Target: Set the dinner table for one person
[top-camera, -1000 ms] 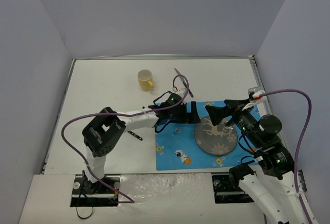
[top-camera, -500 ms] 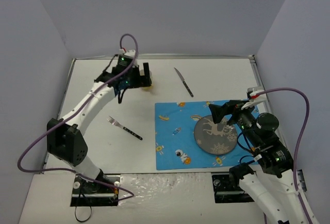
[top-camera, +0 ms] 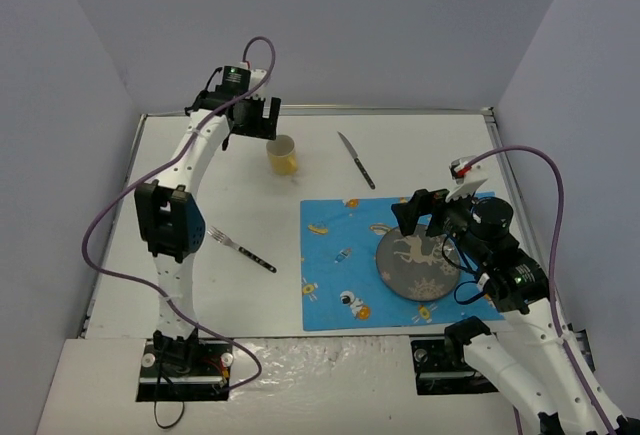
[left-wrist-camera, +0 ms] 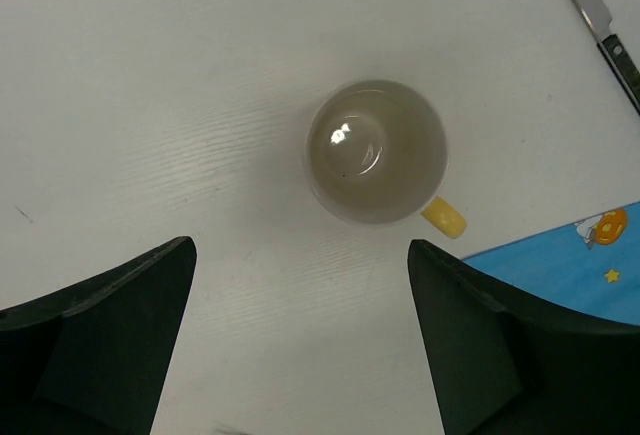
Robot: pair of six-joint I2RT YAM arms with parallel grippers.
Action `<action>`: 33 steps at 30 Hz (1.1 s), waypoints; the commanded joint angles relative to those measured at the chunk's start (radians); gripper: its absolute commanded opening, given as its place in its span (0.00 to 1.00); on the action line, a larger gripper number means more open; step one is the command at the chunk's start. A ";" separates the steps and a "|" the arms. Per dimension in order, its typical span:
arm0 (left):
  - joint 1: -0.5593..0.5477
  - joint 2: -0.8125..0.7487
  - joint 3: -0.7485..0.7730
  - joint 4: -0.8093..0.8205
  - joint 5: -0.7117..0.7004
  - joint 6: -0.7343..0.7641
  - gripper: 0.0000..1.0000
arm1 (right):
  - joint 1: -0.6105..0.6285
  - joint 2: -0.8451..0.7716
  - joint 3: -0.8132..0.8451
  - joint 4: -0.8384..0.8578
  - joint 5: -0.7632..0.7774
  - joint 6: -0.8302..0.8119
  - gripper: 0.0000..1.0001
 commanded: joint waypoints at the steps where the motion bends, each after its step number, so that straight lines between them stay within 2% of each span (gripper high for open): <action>1: 0.010 0.041 0.121 -0.049 0.042 0.101 0.75 | 0.006 0.022 0.008 0.067 -0.026 -0.018 0.99; 12: 0.010 0.186 0.225 -0.011 0.109 0.101 0.54 | 0.006 0.038 0.002 0.074 -0.032 -0.020 0.99; 18: 0.009 0.237 0.289 -0.004 0.123 0.101 0.49 | 0.006 0.038 -0.009 0.079 -0.028 -0.018 0.99; 27: 0.009 0.297 0.346 -0.015 0.124 0.101 0.28 | 0.006 0.032 -0.014 0.079 -0.025 -0.014 0.99; 31: 0.010 0.305 0.346 -0.019 0.122 0.101 0.24 | 0.006 0.036 -0.014 0.079 -0.028 -0.011 0.99; 33: 0.010 0.303 0.345 -0.019 0.123 0.101 0.17 | 0.006 0.043 -0.014 0.079 -0.030 -0.013 0.99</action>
